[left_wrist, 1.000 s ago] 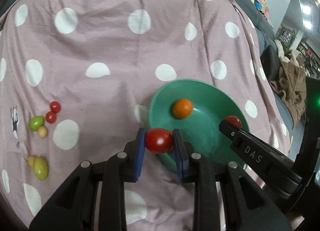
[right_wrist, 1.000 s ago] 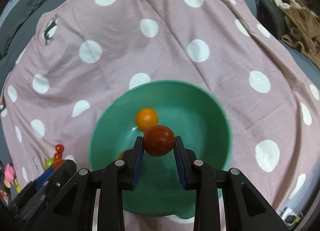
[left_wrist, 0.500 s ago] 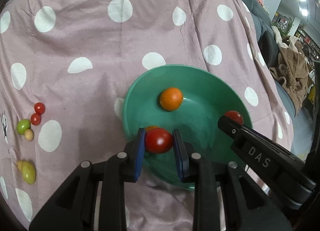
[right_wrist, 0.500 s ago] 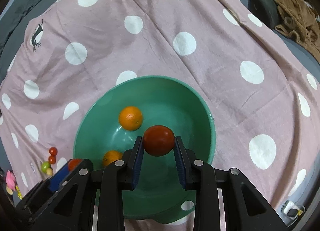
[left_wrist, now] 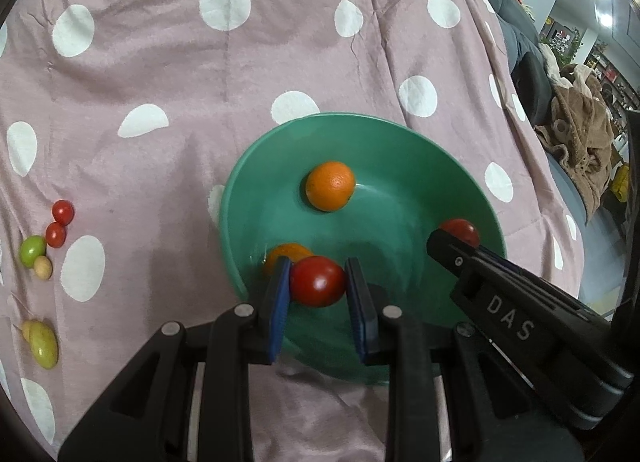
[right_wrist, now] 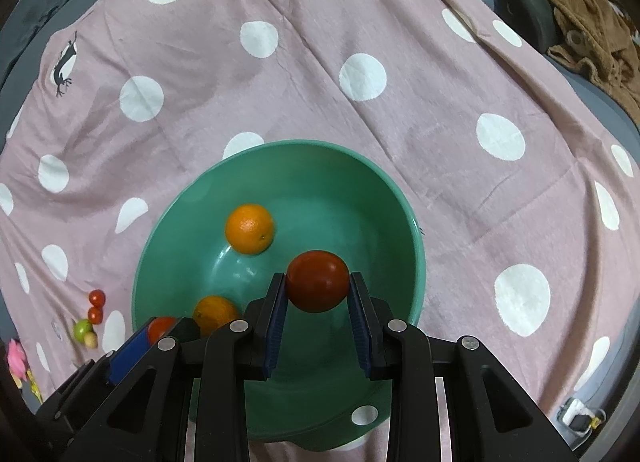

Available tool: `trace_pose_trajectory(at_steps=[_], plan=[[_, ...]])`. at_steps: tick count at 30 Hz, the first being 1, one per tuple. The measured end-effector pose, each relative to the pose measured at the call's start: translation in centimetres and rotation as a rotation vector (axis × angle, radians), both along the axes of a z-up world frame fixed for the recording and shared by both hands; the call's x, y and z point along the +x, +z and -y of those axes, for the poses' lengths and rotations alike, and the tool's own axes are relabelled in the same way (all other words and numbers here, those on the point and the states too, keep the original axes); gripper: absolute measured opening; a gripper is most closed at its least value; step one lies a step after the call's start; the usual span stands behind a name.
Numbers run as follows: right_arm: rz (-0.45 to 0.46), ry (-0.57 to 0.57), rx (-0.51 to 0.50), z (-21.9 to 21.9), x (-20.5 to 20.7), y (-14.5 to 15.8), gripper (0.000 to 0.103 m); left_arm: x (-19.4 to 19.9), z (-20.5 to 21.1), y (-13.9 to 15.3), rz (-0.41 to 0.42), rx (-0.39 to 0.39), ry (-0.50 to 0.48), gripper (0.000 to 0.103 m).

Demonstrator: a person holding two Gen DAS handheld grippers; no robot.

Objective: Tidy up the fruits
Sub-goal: 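Carry both held tomatoes over the green bowl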

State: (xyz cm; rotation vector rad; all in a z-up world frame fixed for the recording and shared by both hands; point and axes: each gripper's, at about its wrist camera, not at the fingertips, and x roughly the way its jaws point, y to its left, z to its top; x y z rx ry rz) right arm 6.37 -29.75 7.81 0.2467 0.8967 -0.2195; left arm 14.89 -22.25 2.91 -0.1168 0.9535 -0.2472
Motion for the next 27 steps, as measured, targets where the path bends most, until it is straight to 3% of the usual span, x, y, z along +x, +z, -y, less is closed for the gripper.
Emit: trace_pose_trajectory(at_steps=[27], plan=[[-0.015,-0.014,-0.022,-0.03,-0.05,-0.46,0.031,0.40,0.57,-0.68,-0.019,0.007,-0.012,0.027]])
